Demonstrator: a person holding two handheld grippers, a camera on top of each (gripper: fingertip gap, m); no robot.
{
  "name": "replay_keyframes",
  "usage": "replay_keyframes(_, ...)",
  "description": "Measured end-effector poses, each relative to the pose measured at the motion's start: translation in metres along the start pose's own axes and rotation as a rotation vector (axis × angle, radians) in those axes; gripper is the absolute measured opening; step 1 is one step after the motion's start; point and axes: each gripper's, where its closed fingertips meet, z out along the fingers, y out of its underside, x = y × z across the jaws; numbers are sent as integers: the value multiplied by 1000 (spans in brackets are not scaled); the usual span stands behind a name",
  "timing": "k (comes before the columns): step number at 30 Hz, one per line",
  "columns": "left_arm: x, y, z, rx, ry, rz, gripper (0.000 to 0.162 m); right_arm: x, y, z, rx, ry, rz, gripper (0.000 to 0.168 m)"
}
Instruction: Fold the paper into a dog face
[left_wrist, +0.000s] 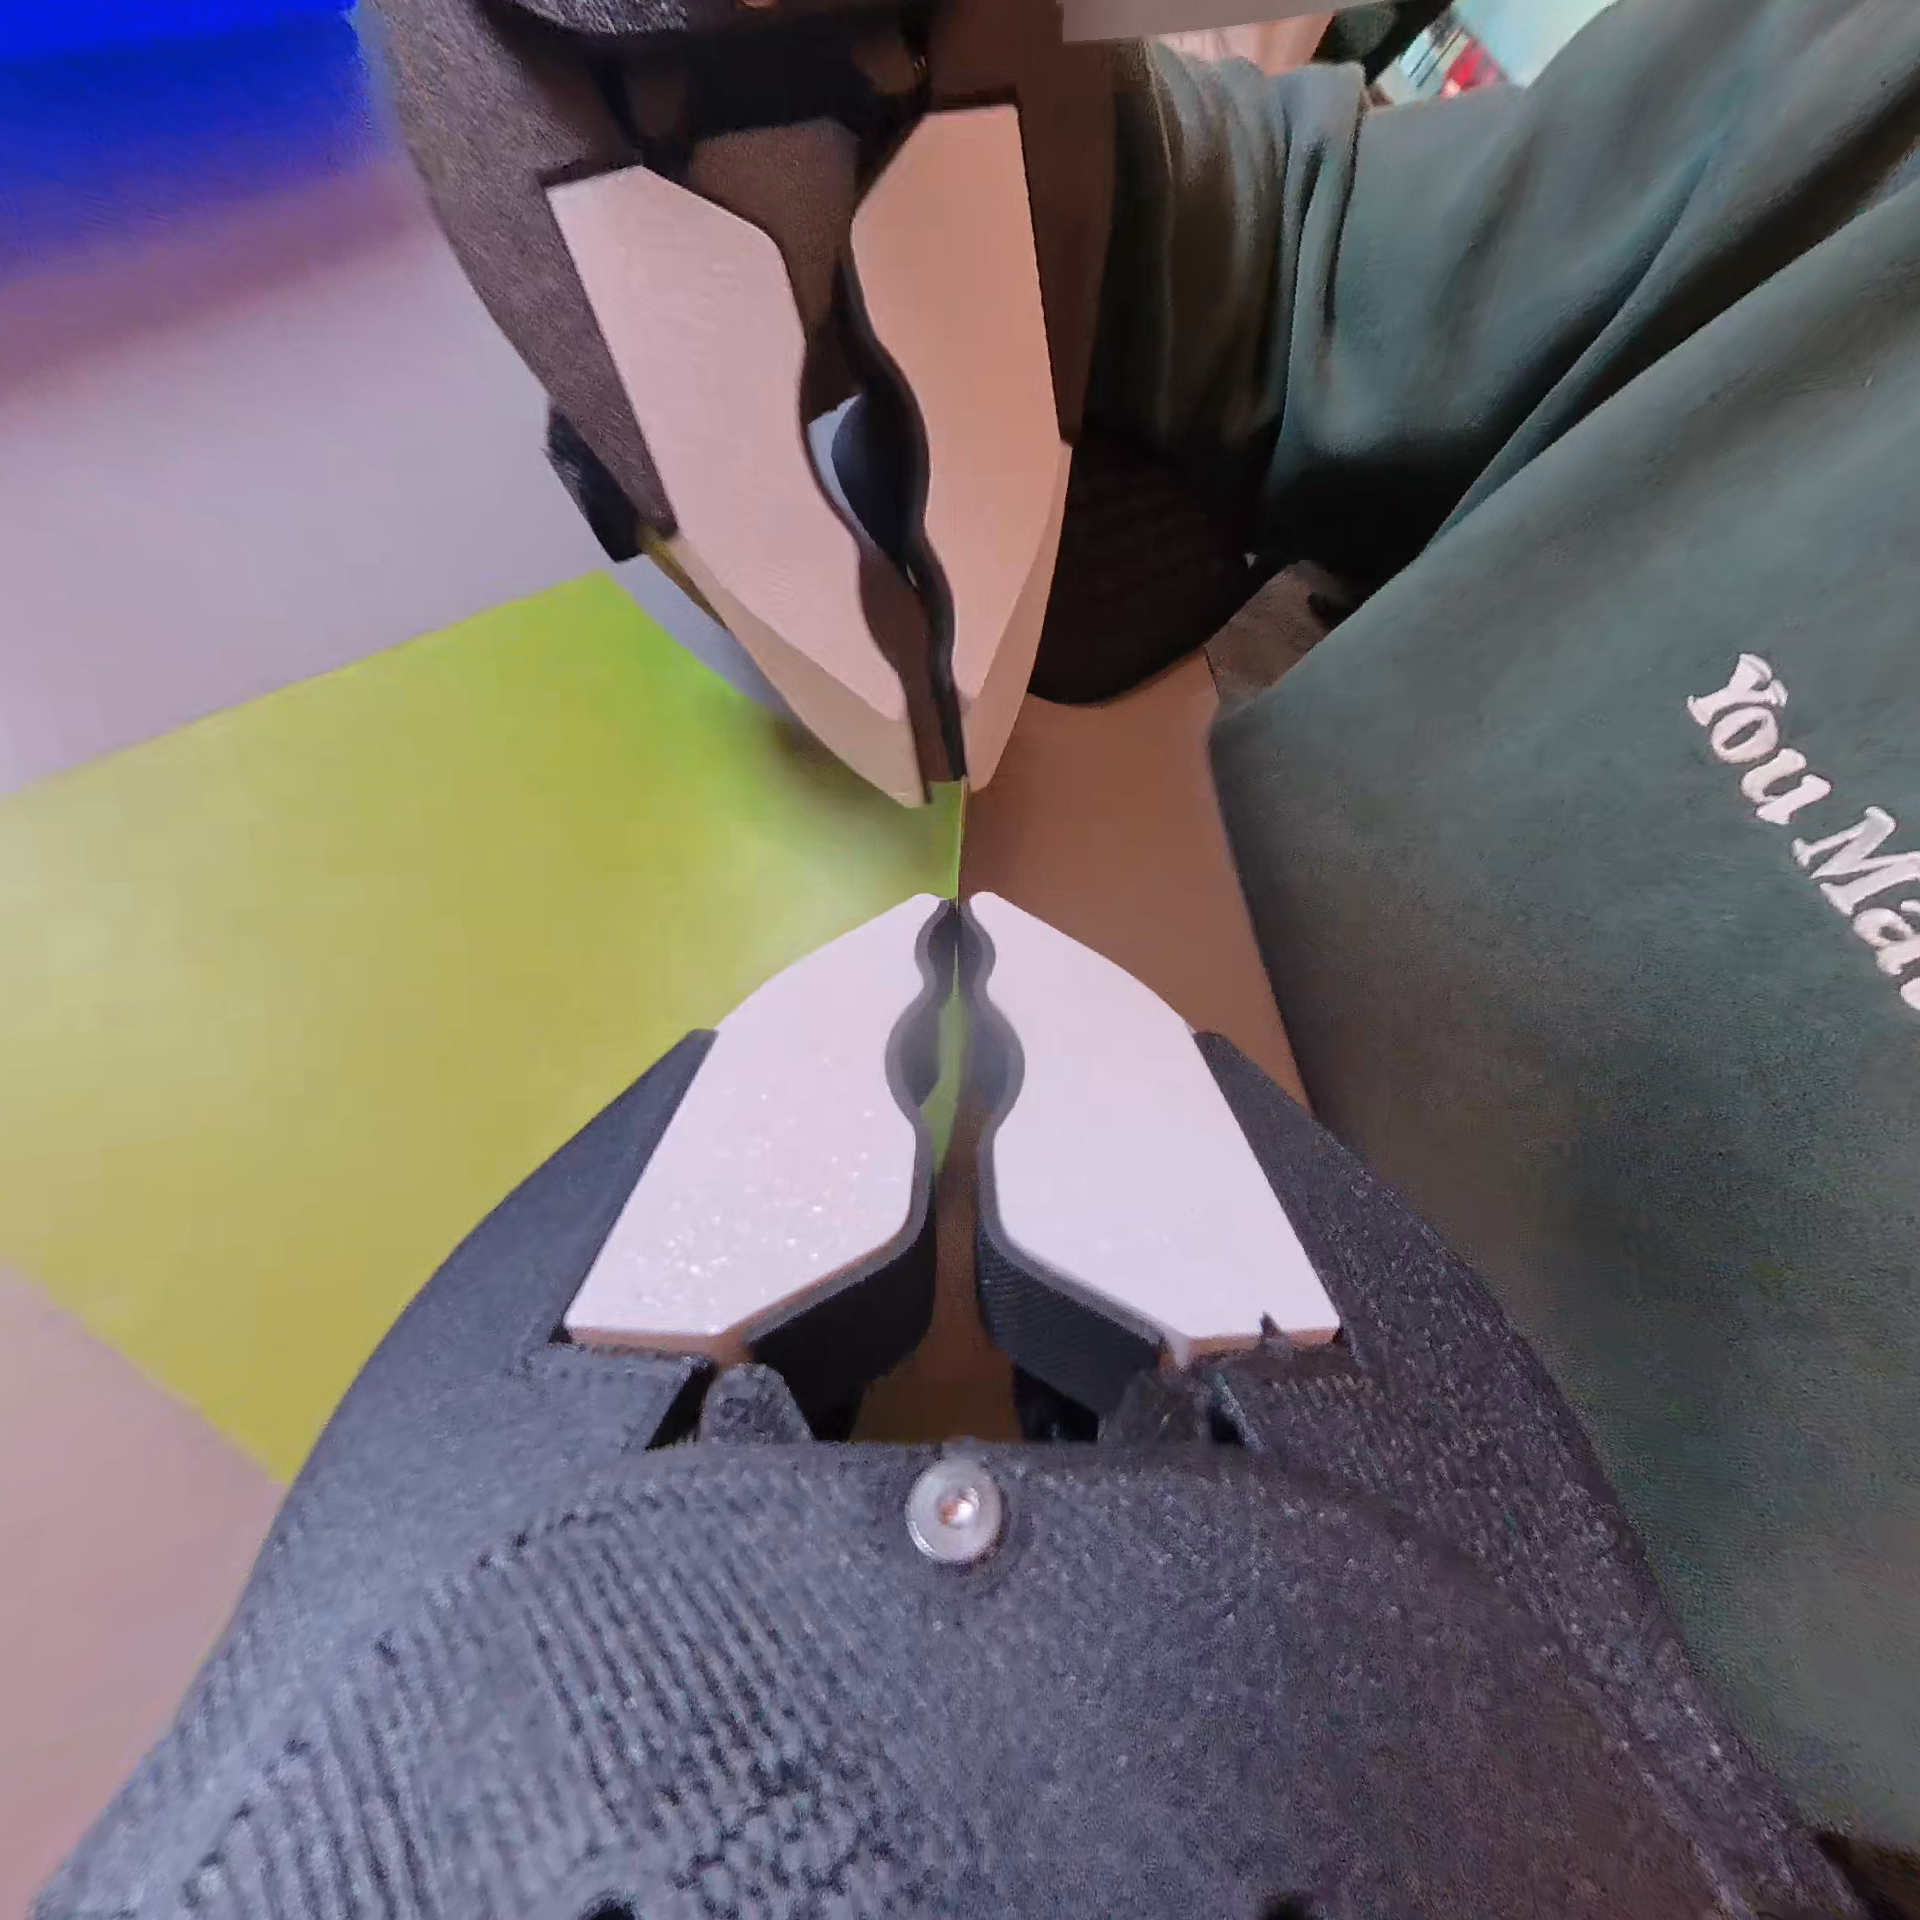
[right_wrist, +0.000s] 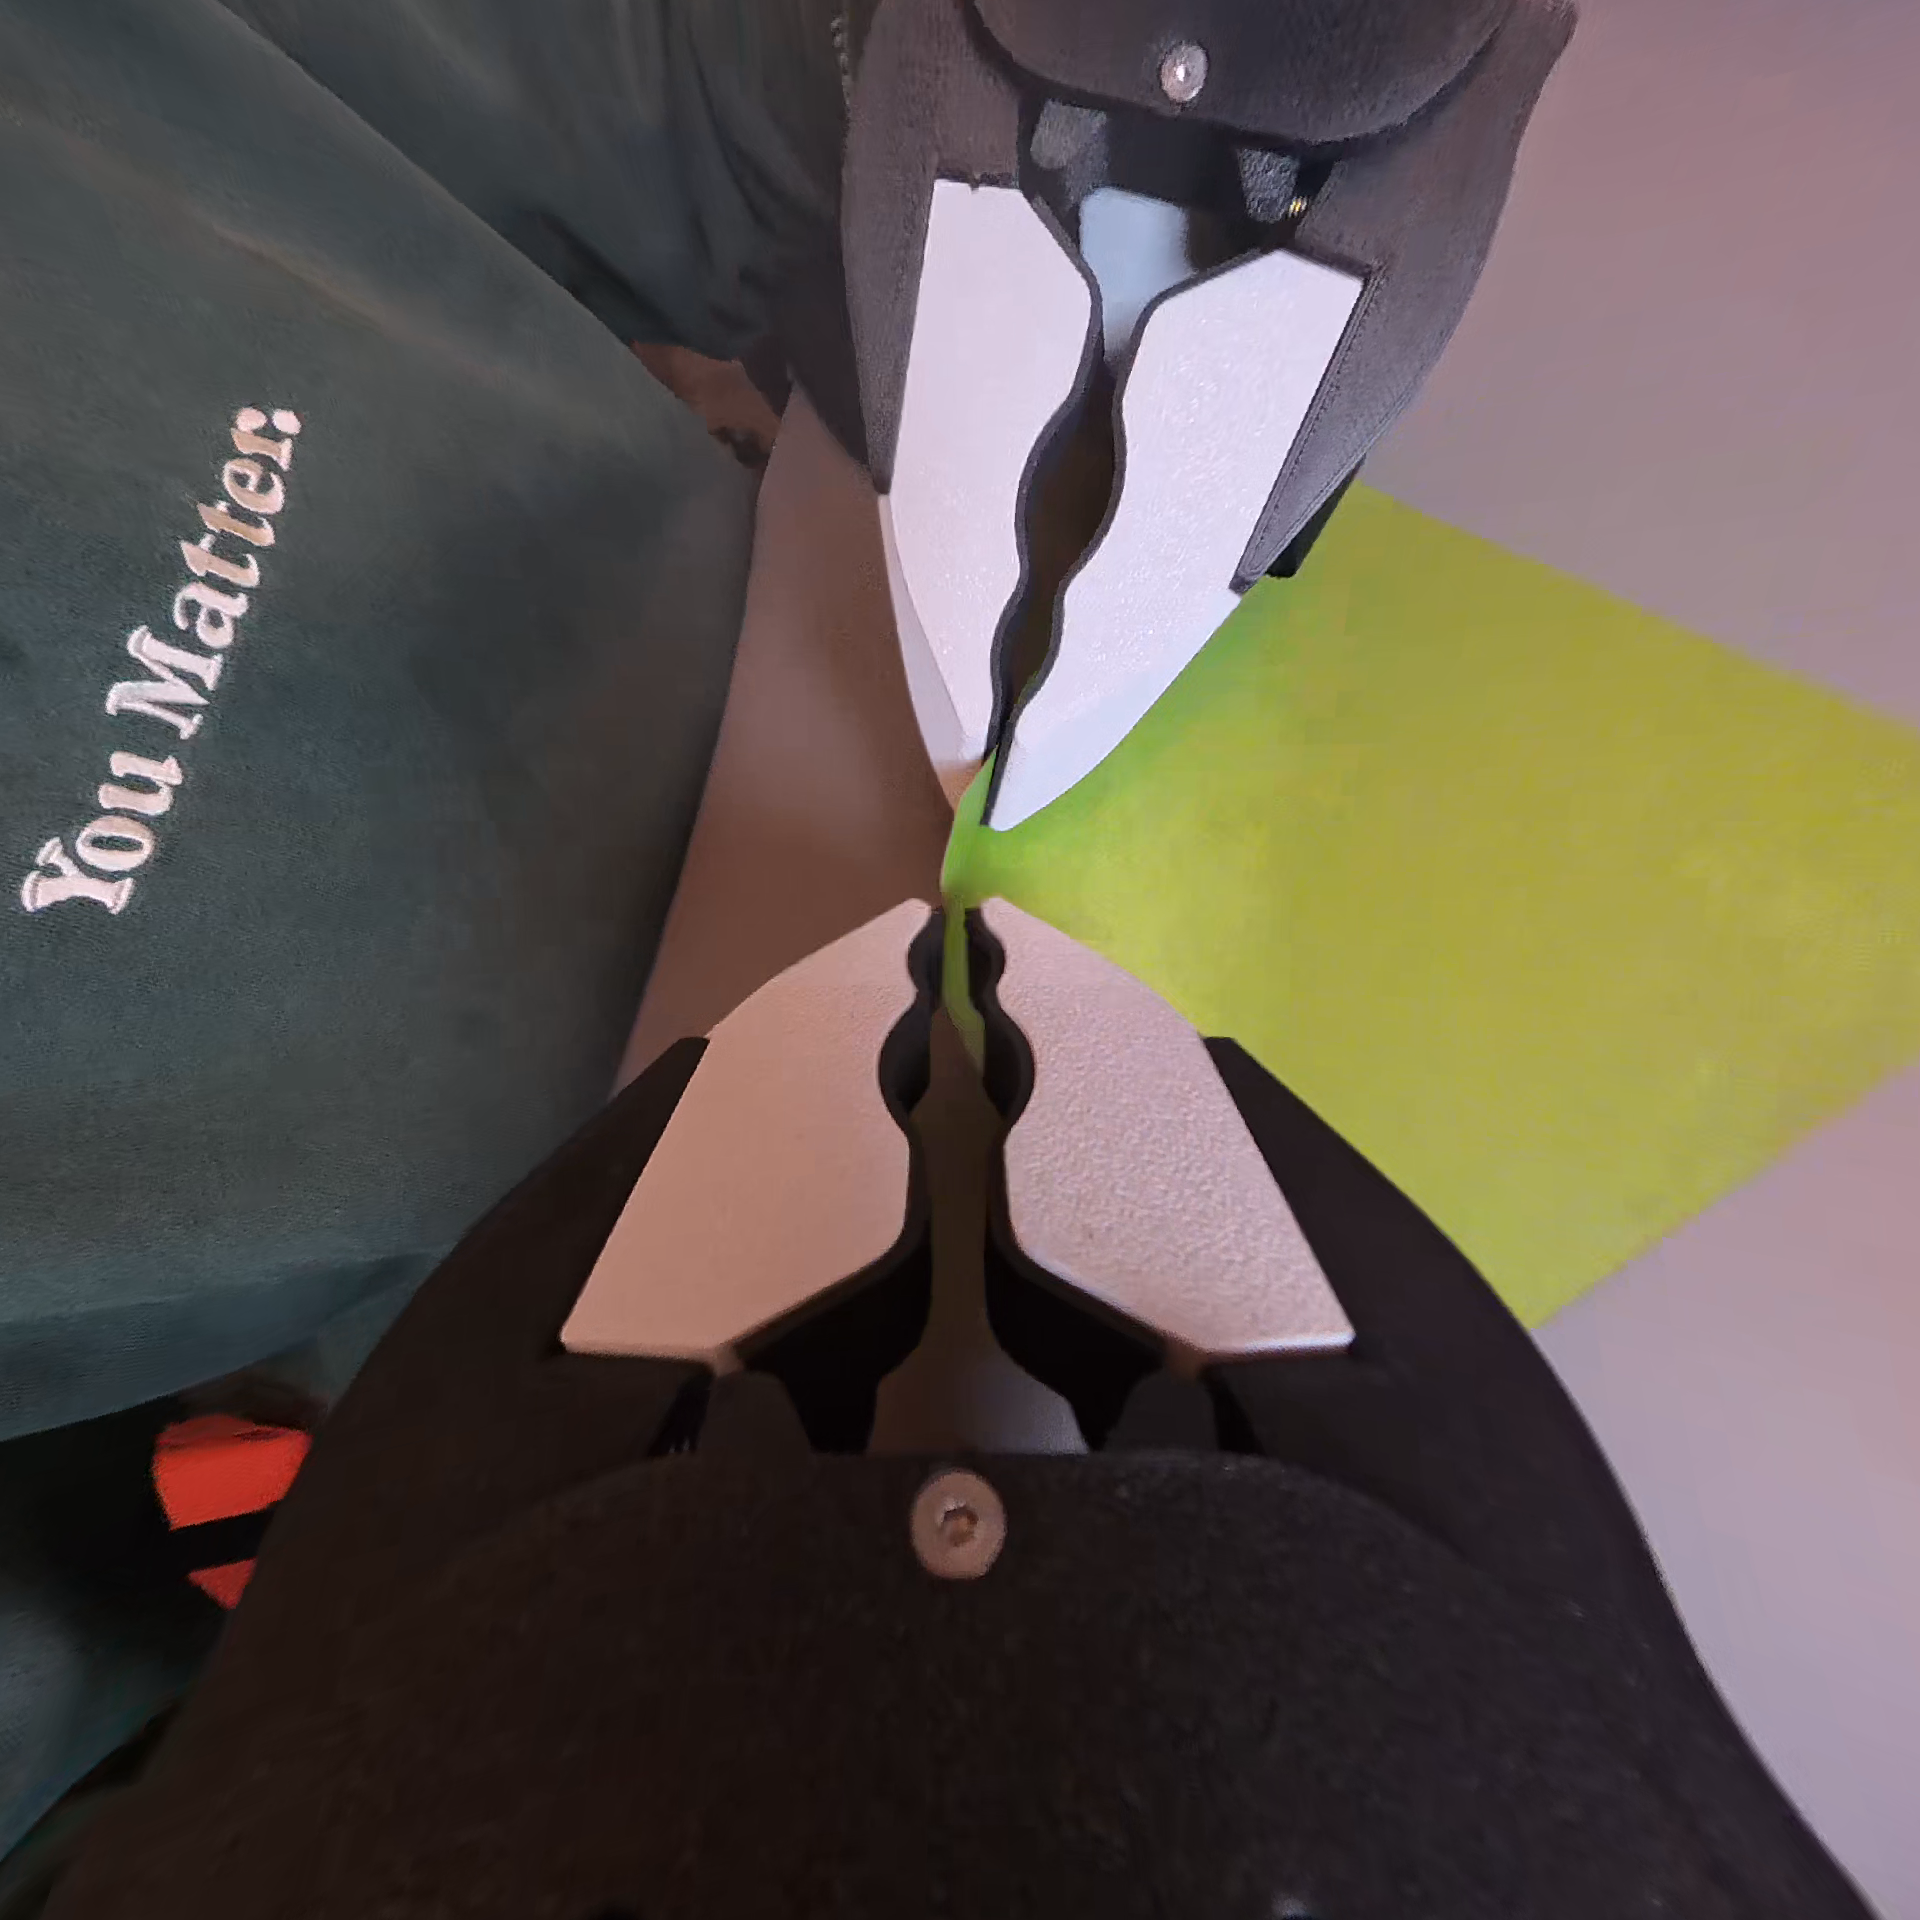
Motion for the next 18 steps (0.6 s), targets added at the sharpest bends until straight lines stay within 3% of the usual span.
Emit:
replay_keyframes(4,0,-11,-8,50,-31,42,0,3,-1,-10,-29,155,-151,47)
replay_keyframes(9,5,-33,-25,191,24,-15,0,12,16,-4,-191,335,-307,77)
replay_keyframes(11,9,-42,-33,256,72,-55,0,25,16,-4,-203,407,-317,68)
replay_keyframes(15,0,-48,-43,316,54,-112,0,29,13,2,-175,380,-312,3)
replay_keyframes(18,-20,-41,-43,287,-58,-134,0,20,16,6,-159,294,-275,0)
